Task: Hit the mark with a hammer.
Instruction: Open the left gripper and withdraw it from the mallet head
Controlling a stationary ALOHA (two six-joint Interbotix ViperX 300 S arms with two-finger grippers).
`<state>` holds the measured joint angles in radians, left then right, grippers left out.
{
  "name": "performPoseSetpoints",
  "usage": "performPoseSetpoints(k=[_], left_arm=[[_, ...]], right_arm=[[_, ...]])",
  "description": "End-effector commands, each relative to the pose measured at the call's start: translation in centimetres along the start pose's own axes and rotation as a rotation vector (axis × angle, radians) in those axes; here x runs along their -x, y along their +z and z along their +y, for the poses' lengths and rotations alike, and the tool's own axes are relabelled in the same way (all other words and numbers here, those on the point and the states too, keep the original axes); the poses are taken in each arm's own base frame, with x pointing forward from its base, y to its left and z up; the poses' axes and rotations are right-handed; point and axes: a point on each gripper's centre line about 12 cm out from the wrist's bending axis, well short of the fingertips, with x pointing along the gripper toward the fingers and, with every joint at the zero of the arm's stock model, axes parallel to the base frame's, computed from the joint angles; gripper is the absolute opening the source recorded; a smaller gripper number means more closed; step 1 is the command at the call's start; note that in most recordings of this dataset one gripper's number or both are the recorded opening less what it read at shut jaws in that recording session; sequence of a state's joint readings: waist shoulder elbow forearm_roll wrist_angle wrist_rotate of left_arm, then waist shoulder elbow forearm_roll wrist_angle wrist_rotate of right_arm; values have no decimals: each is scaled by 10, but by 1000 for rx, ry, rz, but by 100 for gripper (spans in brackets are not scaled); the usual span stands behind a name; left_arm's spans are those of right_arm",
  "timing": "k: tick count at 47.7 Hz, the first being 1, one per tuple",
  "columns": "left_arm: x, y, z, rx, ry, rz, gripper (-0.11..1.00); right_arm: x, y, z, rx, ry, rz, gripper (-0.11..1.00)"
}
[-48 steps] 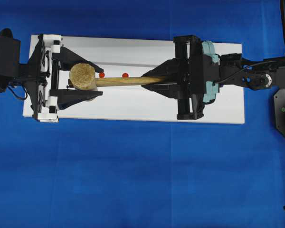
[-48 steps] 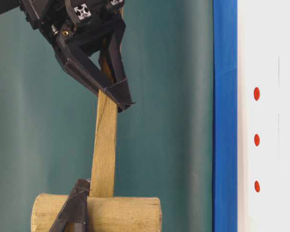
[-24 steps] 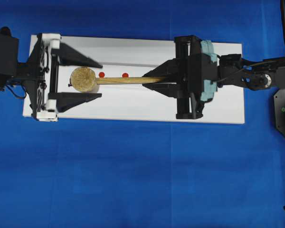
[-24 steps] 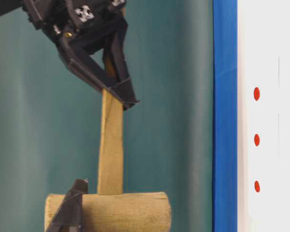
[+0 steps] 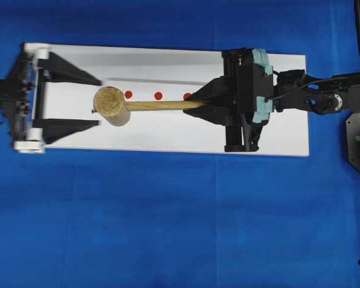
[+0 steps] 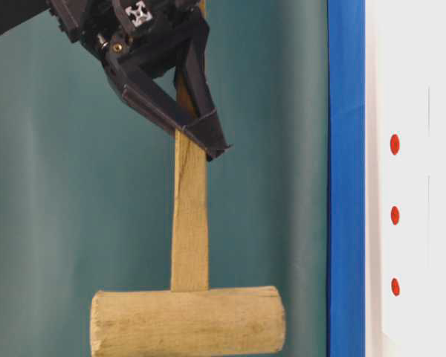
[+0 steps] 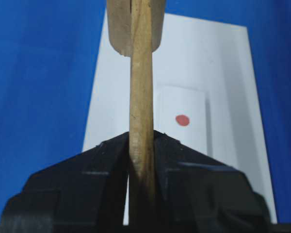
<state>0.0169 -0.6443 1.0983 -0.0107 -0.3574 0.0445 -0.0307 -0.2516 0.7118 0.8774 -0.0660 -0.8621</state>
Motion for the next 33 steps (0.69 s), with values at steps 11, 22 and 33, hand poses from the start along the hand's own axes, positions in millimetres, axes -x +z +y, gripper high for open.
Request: performPoseSetpoints(k=[11, 22, 33], left_arm=[[53, 2, -1, 3, -6, -6, 80], [79, 3, -1, 5, -8, 1, 80], [80, -1, -1, 5, -9, 14, 80]], right_arm=[[9, 12, 0, -17, -3, -43, 3], [9, 11, -1, -26, -10, -43, 3], [4, 13, -15, -31, -92, -84, 3]])
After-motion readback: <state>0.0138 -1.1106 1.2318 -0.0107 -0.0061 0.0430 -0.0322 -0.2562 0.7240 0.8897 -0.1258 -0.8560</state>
